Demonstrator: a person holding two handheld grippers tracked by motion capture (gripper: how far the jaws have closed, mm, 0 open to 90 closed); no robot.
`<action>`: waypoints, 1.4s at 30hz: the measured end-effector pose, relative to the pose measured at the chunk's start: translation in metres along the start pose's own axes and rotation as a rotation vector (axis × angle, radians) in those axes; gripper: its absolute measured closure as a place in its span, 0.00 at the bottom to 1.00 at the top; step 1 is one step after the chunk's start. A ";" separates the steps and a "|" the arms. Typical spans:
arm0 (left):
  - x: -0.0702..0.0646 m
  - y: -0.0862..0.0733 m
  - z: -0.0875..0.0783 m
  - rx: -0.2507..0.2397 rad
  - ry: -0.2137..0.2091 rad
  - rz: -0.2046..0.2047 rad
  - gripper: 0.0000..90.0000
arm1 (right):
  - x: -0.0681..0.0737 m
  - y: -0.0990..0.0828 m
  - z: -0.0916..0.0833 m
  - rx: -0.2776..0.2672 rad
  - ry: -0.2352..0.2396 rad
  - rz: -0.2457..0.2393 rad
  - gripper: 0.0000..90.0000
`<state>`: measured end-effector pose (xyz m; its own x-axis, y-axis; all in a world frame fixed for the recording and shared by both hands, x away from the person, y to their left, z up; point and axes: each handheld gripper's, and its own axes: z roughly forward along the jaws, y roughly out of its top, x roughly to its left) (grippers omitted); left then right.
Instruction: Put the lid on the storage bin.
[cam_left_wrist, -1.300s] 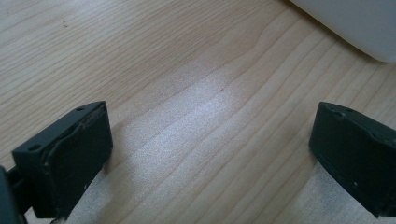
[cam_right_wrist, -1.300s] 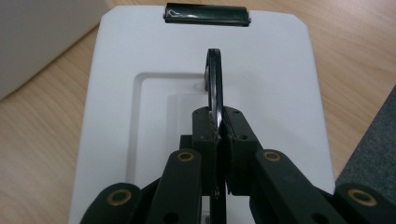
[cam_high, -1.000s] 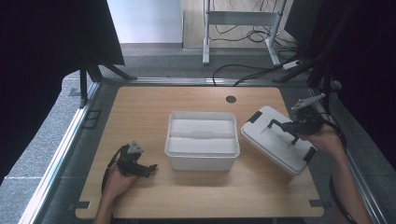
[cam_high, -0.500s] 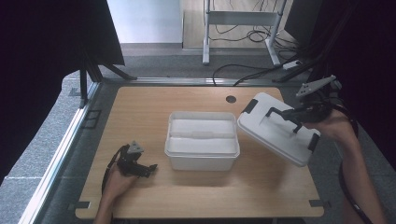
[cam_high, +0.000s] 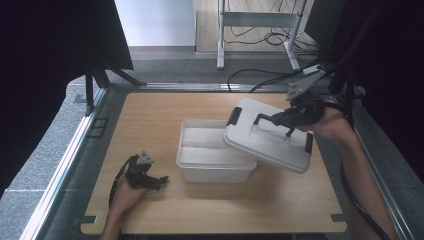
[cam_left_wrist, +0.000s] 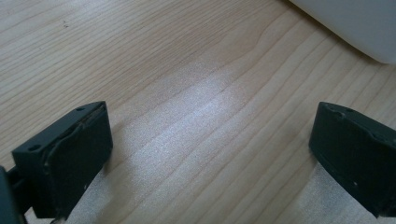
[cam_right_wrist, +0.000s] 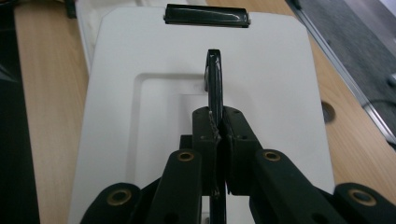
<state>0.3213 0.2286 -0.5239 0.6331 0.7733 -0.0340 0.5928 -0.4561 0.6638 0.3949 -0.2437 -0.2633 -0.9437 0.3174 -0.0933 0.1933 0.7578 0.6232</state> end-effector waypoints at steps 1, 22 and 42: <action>0.000 0.000 0.000 0.000 0.000 0.000 0.00 | 0.002 0.007 0.005 0.003 0.014 -0.018 0.94; 0.000 0.000 0.000 0.003 0.000 0.003 0.00 | 0.025 0.091 0.134 0.067 0.213 -0.239 0.93; 0.000 0.001 0.000 0.004 0.000 0.000 0.00 | 0.029 0.069 0.113 -0.015 0.119 -0.080 0.20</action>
<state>0.3218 0.2281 -0.5235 0.6333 0.7731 -0.0339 0.5945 -0.4580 0.6609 0.4114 -0.1183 -0.3109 -0.9812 0.1861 -0.0508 0.1133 0.7691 0.6290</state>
